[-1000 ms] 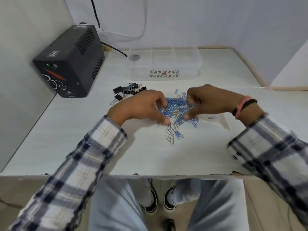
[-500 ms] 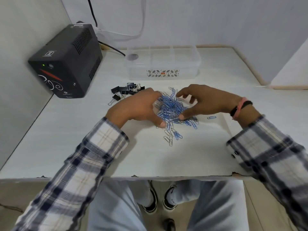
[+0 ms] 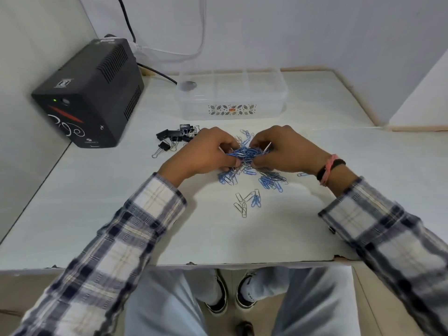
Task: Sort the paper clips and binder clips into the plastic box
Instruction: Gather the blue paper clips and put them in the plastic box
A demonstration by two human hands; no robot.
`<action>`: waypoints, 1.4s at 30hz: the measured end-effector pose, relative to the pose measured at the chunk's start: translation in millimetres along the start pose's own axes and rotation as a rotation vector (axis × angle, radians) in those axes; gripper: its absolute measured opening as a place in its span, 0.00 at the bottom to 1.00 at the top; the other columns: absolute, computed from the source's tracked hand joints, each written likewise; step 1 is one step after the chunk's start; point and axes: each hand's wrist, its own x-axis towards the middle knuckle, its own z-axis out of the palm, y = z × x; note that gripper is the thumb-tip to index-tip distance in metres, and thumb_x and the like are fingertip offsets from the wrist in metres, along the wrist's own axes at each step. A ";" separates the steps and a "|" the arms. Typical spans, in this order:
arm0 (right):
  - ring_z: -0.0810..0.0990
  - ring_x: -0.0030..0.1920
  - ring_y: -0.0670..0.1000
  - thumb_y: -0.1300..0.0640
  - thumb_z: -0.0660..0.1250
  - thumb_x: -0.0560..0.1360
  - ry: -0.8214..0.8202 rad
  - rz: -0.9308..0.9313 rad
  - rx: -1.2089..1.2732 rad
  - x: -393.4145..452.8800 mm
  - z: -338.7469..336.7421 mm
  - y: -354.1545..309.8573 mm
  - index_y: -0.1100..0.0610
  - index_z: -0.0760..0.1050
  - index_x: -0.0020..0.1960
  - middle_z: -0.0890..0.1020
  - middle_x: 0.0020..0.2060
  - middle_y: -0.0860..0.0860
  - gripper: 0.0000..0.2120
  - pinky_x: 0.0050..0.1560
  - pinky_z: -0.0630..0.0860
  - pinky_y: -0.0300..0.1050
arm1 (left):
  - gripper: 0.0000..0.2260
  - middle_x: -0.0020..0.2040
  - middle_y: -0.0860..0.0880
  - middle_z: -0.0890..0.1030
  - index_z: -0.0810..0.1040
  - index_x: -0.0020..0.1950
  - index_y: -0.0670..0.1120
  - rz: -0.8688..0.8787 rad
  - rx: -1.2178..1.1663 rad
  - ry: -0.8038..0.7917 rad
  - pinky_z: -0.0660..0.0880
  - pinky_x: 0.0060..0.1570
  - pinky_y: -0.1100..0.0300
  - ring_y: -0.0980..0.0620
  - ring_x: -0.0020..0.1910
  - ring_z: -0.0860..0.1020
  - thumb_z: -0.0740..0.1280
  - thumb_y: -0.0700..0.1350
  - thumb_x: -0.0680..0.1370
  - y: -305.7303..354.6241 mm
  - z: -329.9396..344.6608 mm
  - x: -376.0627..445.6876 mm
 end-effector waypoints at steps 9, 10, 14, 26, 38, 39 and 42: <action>0.85 0.40 0.62 0.68 0.76 0.71 -0.062 0.117 0.578 -2.8 -32.2 4.1 0.67 0.83 0.51 0.86 0.41 0.65 0.10 0.45 0.84 0.51 | 0.12 0.40 0.41 0.85 0.83 0.55 0.35 -0.081 -0.426 -0.020 0.77 0.31 0.69 0.53 0.32 0.85 0.76 0.31 0.73 23.1 -25.8 1.5; 0.84 0.40 0.60 0.68 0.76 0.71 -0.067 0.124 0.620 -2.0 -37.1 5.4 0.68 0.83 0.52 0.86 0.42 0.66 0.10 0.45 0.83 0.51 | 0.11 0.40 0.41 0.85 0.83 0.54 0.36 -0.085 -0.470 -0.019 0.79 0.31 0.68 0.53 0.33 0.85 0.76 0.30 0.73 27.7 -29.0 3.6; 0.85 0.38 0.55 0.69 0.76 0.70 -0.008 0.138 0.725 7.6 -60.7 9.5 0.70 0.83 0.53 0.86 0.41 0.64 0.12 0.40 0.82 0.45 | 0.15 0.46 0.37 0.86 0.82 0.57 0.31 -0.061 -0.591 -0.013 0.84 0.45 0.59 0.47 0.39 0.85 0.75 0.29 0.72 45.8 -43.4 23.5; 0.86 0.44 0.58 0.70 0.74 0.71 0.219 0.361 0.794 109.9 -122.9 21.5 0.67 0.80 0.48 0.84 0.48 0.62 0.07 0.38 0.83 0.40 | 0.03 0.49 0.37 0.84 0.80 0.46 0.32 -0.187 -0.498 0.000 0.84 0.50 0.56 0.45 0.48 0.85 0.72 0.28 0.75 99.0 -86.0 162.0; 0.82 0.56 0.65 0.70 0.60 0.81 0.068 0.451 0.833 123.2 -133.6 34.0 0.71 0.73 0.65 0.77 0.58 0.68 0.14 0.47 0.85 0.57 | 0.12 0.60 0.33 0.80 0.77 0.63 0.29 -0.288 -0.373 -0.060 0.82 0.56 0.50 0.36 0.54 0.83 0.65 0.28 0.80 91.9 -65.7 187.3; 0.83 0.54 0.64 0.70 0.60 0.81 0.072 0.435 0.846 115.7 -134.8 34.7 0.71 0.74 0.64 0.78 0.56 0.67 0.13 0.47 0.85 0.56 | 0.10 0.58 0.32 0.80 0.78 0.60 0.30 -0.266 -0.386 -0.031 0.84 0.53 0.51 0.38 0.50 0.84 0.66 0.28 0.79 91.7 -69.1 180.9; 0.85 0.47 0.62 0.73 0.60 0.79 0.055 0.384 0.718 88.2 -129.6 39.0 0.73 0.76 0.60 0.82 0.49 0.66 0.12 0.44 0.86 0.50 | 0.06 0.52 0.33 0.83 0.81 0.53 0.31 -0.198 -0.347 0.047 0.85 0.44 0.56 0.44 0.37 0.85 0.68 0.28 0.78 88.0 -79.2 151.7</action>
